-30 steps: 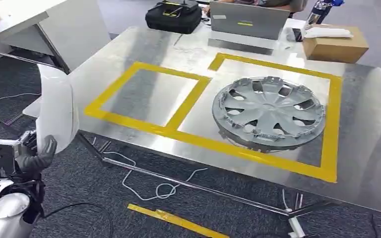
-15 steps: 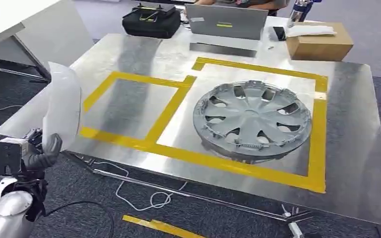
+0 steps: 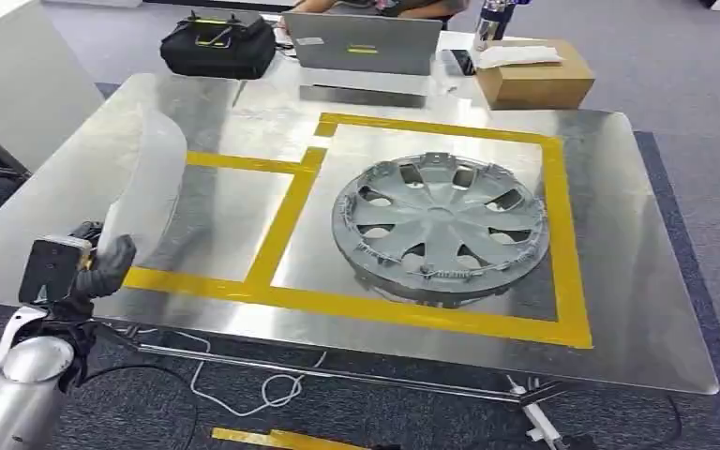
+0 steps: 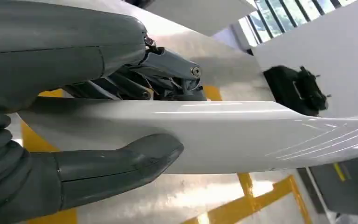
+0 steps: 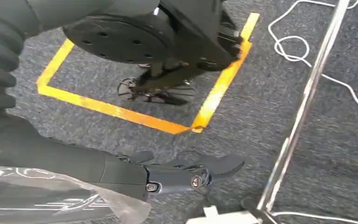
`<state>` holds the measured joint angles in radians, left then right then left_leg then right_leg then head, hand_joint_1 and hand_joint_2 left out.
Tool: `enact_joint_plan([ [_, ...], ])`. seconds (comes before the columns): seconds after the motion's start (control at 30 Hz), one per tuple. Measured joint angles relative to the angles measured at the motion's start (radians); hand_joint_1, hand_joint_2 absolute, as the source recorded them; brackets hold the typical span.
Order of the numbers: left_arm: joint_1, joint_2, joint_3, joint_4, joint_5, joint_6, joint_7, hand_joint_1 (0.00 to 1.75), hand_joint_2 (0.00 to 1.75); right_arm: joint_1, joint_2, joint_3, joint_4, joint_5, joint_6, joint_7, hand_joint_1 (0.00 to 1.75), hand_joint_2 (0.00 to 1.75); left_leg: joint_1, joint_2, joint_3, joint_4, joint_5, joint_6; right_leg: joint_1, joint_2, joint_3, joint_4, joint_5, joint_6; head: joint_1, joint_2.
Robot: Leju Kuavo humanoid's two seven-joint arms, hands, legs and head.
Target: Take the parts from the cabinet and place them on the table.
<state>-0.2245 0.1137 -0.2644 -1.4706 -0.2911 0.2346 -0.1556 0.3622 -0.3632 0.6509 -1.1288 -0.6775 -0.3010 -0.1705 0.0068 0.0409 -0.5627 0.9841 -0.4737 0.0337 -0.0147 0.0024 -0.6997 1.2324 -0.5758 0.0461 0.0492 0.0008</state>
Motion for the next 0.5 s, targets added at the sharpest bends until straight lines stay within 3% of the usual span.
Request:
enact_joint_plan([
  [0.07, -0.020, 0.000, -0.012, 0.015, -0.030, -0.009, 0.022, 1.75, 1.75, -0.014, -0.008, 0.026, 0.012, -0.024, 0.004, -0.017, 0.00, 1.75, 0.000, 0.015, 0.015, 0.001, -0.011, -0.008, 0.001, -0.029, 0.080, -0.168, 0.097, -0.004, 0.000, 0.000],
  [0.1, -0.034, 0.002, -0.017, 0.025, -0.045, -0.014, 0.032, 1.75, 1.75, -0.027, -0.009, 0.040, 0.020, -0.042, 0.006, -0.029, 0.00, 1.75, -0.004, 0.020, 0.018, 0.002, -0.016, -0.014, 0.006, -0.063, 0.105, -0.218, 0.101, -0.009, 0.000, 0.000],
  [0.13, -0.053, 0.008, -0.022, 0.040, -0.062, -0.016, 0.043, 1.75, 1.75, -0.043, -0.009, 0.064, 0.033, -0.066, 0.006, -0.043, 0.00, 1.75, -0.012, 0.028, 0.014, 0.011, -0.019, -0.020, 0.012, -0.063, 0.117, -0.238, 0.097, -0.017, 0.000, 0.000],
  [0.23, -0.089, 0.012, -0.035, 0.067, -0.110, -0.018, 0.072, 1.75, 1.75, -0.066, -0.014, 0.114, 0.058, -0.115, 0.011, -0.067, 0.00, 1.75, -0.013, 0.047, 0.016, 0.004, -0.020, -0.025, 0.011, -0.045, 0.113, -0.233, 0.100, -0.025, -0.003, 0.000],
  [0.3, -0.121, 0.024, -0.043, 0.095, -0.153, -0.018, 0.101, 1.75, 1.75, -0.083, -0.015, 0.148, 0.073, -0.147, 0.016, -0.084, 0.00, 1.75, -0.013, 0.045, 0.018, 0.006, -0.021, -0.007, 0.010, -0.039, 0.112, -0.235, 0.103, -0.023, -0.005, 0.000],
  [0.4, -0.179, 0.042, -0.053, 0.152, -0.257, -0.023, 0.163, 1.75, 1.75, -0.117, -0.015, 0.211, 0.098, -0.213, 0.017, -0.113, 0.00, 1.75, -0.011, 0.045, 0.020, 0.004, -0.018, -0.002, 0.013, -0.036, 0.112, -0.235, 0.101, -0.026, -0.005, 0.000],
  [0.5, -0.235, 0.063, -0.064, 0.217, -0.351, -0.033, 0.209, 1.75, 1.75, -0.149, -0.016, 0.278, 0.119, -0.260, 0.017, -0.128, 0.00, 1.75, -0.009, 0.045, 0.021, 0.000, -0.014, -0.007, 0.016, -0.037, 0.112, -0.234, 0.100, -0.033, -0.004, 0.000],
])
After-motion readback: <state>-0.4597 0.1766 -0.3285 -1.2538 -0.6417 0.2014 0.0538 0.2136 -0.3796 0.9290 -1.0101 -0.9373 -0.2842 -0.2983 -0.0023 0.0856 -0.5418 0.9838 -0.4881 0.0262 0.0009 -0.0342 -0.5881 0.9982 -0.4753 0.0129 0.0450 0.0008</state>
